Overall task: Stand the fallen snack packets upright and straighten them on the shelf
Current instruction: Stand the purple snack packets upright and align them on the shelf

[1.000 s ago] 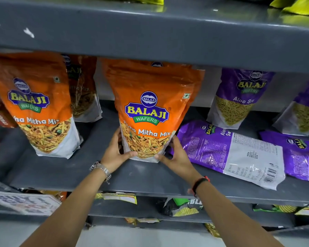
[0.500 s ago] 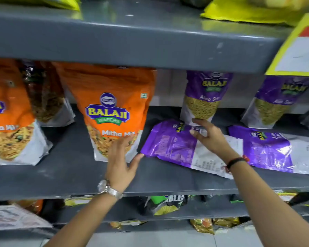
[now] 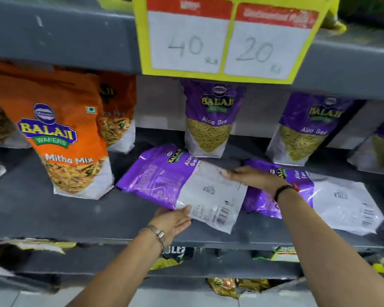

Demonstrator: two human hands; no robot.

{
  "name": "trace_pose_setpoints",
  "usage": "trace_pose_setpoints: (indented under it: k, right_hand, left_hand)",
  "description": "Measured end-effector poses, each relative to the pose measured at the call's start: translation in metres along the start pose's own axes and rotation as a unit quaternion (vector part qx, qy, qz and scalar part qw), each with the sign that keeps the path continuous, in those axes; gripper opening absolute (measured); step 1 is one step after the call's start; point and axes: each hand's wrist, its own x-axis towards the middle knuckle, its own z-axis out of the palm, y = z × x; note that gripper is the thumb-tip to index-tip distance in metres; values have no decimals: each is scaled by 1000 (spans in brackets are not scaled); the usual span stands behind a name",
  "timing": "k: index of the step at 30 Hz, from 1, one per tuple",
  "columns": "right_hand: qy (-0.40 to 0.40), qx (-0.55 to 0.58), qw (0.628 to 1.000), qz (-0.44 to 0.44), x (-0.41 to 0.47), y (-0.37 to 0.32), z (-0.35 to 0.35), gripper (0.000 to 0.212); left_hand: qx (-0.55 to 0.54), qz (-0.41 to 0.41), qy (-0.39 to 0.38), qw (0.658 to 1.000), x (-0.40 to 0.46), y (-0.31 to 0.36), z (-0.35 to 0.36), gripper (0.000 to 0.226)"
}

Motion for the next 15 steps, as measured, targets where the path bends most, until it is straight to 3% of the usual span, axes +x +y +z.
trace_pose_setpoints:
  k: [2, 6, 10, 13, 15]
  right_hand:
    - [12, 11, 1000, -24, -6, 9, -2, 68]
    - [-3, 172, 980, -105, -15, 22, 1, 20]
    - [53, 245, 954, -164, -5, 15, 15, 36]
    - [96, 278, 938, -186, 4, 10, 39, 49]
    - [108, 286, 934, -186, 8, 12, 50, 54]
  left_hand:
    - [17, 69, 28, 997, -3, -2, 1, 18]
    - [93, 235, 31, 967, -13, 19, 5, 24]
    - [104, 326, 21, 939, -9, 56, 13, 30]
    - [111, 315, -5, 942, 1, 64, 11, 32]
    - [171, 322, -45, 930, 11, 58, 5, 44]
